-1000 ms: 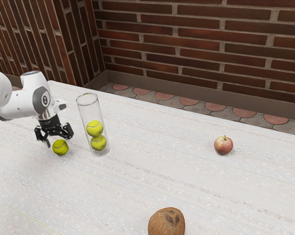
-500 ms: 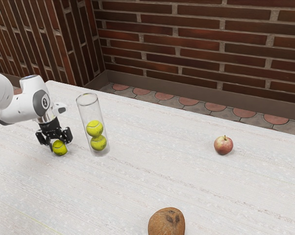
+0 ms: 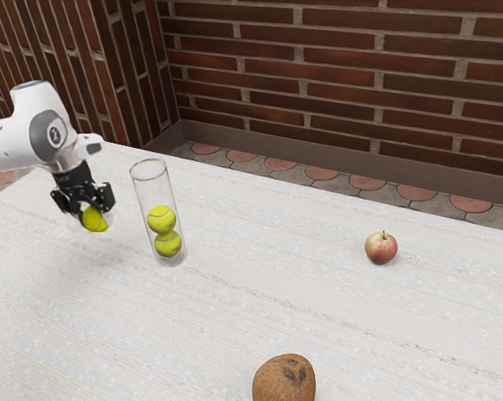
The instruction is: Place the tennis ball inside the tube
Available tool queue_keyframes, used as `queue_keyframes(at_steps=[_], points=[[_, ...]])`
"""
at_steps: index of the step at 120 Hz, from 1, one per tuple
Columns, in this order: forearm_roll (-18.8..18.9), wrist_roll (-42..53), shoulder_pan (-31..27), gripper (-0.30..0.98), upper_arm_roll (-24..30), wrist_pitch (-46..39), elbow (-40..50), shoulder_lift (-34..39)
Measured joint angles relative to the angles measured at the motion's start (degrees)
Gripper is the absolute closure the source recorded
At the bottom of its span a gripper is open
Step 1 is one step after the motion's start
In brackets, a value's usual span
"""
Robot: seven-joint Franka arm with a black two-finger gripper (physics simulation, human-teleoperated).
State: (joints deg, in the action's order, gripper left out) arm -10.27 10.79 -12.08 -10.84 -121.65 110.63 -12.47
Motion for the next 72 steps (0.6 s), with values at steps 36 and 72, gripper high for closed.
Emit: queue_keyframes(at_steps=[36,72], points=[[10.2,-7.9,1.7,0.35,5.7,13.7,-9.9,9.5],[12.0,-15.2,4.3,0.34,11.4,20.1,-18.0,4.5]])
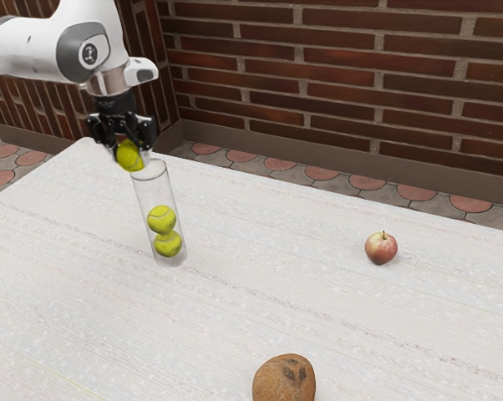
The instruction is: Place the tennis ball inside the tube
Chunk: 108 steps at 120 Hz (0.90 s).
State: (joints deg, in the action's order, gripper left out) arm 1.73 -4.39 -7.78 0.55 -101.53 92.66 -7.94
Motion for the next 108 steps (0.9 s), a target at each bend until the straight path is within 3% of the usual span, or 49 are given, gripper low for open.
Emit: queue_keyframes(at_steps=[48,70,76,88,108], points=[[0.2,-5.7,-0.4,0.34,-0.3,1.8,-11.8,-11.2],[-0.5,-7.3,0.1,0.15,-0.4,1.2,-11.4,-10.8],[-0.6,-7.7,0.3,0.12,-0.4,0.7,-9.7,-9.2],[-0.7,-8.3,1.9,0.07,-0.4,-1.2,-1.2,0.5],[1.0,-8.8,13.7,0.03,-5.0,2.2,2.2,11.7]])
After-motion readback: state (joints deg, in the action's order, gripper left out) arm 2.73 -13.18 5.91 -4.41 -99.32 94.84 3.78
